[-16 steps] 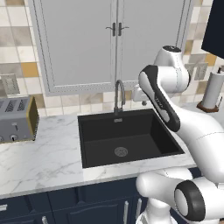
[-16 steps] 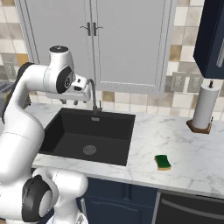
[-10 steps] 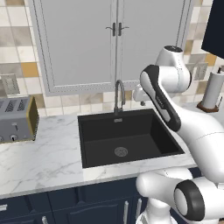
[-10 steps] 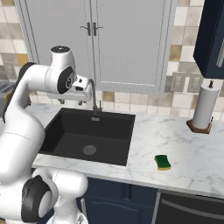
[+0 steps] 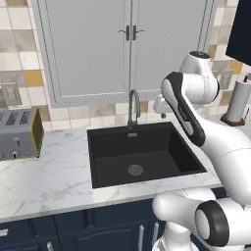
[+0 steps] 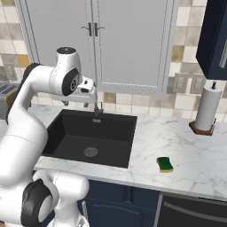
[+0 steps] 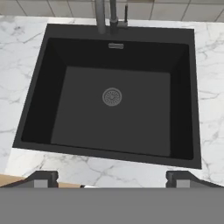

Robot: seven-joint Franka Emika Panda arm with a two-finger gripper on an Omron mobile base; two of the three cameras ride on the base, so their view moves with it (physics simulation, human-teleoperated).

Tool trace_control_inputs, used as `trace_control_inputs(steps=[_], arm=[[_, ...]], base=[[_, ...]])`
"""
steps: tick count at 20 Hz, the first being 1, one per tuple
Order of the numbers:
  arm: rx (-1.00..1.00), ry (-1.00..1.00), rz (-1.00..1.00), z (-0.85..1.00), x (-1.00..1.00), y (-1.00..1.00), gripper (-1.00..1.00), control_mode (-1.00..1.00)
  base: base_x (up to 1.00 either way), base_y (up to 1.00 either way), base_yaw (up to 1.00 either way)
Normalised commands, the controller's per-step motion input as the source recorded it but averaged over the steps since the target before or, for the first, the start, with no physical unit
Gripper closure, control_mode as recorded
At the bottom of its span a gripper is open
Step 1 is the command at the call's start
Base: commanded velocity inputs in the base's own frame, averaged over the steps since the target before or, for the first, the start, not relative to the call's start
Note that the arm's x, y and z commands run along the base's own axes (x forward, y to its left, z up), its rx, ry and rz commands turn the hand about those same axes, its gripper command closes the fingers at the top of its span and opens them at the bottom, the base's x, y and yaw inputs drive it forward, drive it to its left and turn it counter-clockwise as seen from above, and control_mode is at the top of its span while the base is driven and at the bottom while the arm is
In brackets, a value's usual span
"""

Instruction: Soak the sponge with water for a few seconds and then drop it inside the sink.

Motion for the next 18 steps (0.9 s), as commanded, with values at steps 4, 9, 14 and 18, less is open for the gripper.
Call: trace_control_inputs(steps=[4,9,14,18], arm=[[0.00,0.00,-0.01,0.00,0.00,-0.27,-1.00,-1.00],[0.00,0.00,-0.03,0.00,0.00,-0.31,-1.00,-1.00],[0.00,0.00,-0.01,0.00,0.00,-0.23,-1.00,-1.00],[0.00,0.00,0.00,0.00,0.00,-0.09,-1.00,-1.00]], base=[[0.00,0.00,0.00],[0.00,0.00,0.00],[0.00,0.00,0.00],[0.00,0.00,0.00]])
